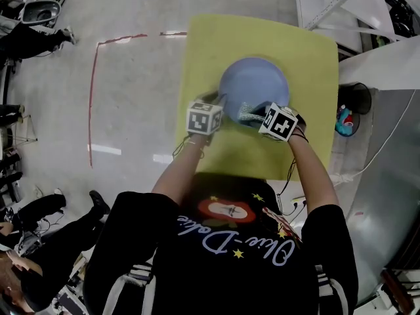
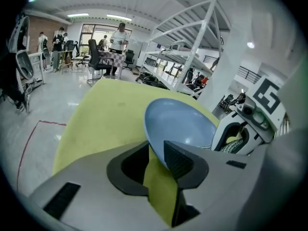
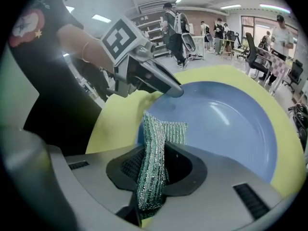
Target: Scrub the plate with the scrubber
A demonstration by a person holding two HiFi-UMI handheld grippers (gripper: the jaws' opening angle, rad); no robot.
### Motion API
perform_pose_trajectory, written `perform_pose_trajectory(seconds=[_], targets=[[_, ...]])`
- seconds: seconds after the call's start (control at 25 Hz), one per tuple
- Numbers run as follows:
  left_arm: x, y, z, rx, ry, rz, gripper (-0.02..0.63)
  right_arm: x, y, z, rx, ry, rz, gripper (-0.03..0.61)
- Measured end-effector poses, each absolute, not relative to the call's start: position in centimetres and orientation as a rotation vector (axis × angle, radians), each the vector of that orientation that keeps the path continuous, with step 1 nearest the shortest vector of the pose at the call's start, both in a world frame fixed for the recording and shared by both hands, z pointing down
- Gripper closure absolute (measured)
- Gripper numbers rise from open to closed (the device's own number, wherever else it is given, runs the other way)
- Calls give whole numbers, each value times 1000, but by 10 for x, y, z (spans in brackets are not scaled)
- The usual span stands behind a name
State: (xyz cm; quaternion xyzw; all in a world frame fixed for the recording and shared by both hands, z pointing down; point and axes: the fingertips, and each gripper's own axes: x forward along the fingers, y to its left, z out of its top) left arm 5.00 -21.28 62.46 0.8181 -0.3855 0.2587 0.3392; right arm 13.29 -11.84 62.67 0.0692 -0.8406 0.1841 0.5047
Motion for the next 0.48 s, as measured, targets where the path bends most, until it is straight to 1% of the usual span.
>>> perform_pose_trajectory(seconds=[0.24, 0.48], targets=[[56, -212, 626, 2122, -1003, 701, 528, 138, -129, 613, 193, -2118, 280, 508], [54, -215, 627, 2126, -1022, 699, 529, 145, -204, 587, 421, -2129, 42, 514]])
